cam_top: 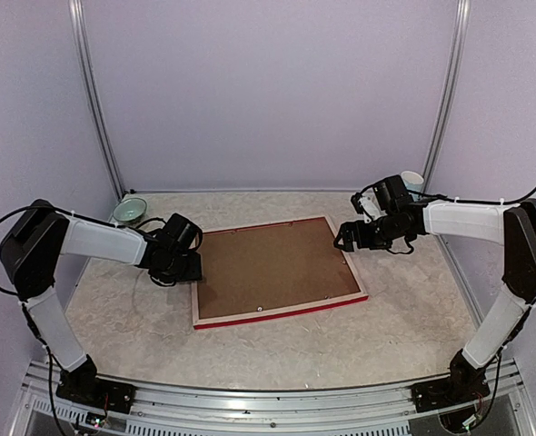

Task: Put the photo into the frame
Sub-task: Press the fastener onto the backboard, then turn over the photo frame.

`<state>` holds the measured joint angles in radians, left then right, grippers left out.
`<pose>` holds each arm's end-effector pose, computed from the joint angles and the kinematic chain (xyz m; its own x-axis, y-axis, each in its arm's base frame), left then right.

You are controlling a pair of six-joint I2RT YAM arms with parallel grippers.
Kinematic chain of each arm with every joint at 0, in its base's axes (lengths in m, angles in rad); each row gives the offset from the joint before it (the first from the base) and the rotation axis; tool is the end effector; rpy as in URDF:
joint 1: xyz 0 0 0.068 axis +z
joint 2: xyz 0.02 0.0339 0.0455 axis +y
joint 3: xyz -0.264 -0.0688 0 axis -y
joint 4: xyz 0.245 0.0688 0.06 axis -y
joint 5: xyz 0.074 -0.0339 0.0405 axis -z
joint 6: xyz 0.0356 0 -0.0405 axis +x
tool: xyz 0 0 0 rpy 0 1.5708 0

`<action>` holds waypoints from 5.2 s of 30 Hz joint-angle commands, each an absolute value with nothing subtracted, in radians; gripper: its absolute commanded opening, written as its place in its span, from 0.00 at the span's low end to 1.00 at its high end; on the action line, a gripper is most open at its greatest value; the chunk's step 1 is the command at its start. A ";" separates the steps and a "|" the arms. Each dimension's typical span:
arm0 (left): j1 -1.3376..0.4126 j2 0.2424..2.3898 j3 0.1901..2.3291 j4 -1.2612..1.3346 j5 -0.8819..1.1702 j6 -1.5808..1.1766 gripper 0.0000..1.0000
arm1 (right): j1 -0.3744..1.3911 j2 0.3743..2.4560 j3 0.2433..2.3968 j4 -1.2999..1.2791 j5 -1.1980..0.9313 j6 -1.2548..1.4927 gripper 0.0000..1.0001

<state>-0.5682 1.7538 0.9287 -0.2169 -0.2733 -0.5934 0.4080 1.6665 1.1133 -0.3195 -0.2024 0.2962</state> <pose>0.2858 -0.1711 0.1403 -0.8289 -0.1096 -0.5486 -0.0725 0.9934 -0.0889 0.3232 0.1475 0.2152 -0.8206 -0.0432 -0.5698 -0.2799 0.8997 0.3349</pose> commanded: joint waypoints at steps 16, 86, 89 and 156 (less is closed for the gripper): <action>-0.570 1.789 0.903 -0.240 -0.267 -0.580 0.54 | 0.400 1.680 1.104 -0.306 -0.206 0.288 0.98; -0.588 1.797 0.907 -0.128 -0.314 -0.589 0.54 | 0.397 1.682 1.098 -0.301 -0.222 0.290 0.97; -0.585 1.801 0.904 -0.124 -0.325 -0.588 0.49 | 0.396 1.681 1.097 -0.301 -0.222 0.288 0.97; -1.094 1.830 1.152 -0.112 -0.249 0.024 0.95 | 0.368 1.614 1.024 -0.275 -0.256 0.322 0.99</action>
<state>-1.0801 1.7859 1.1126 -0.1257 -0.3332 -0.0597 0.3843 1.6306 1.0405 -0.2794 -0.2058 0.3145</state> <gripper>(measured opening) 0.960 0.992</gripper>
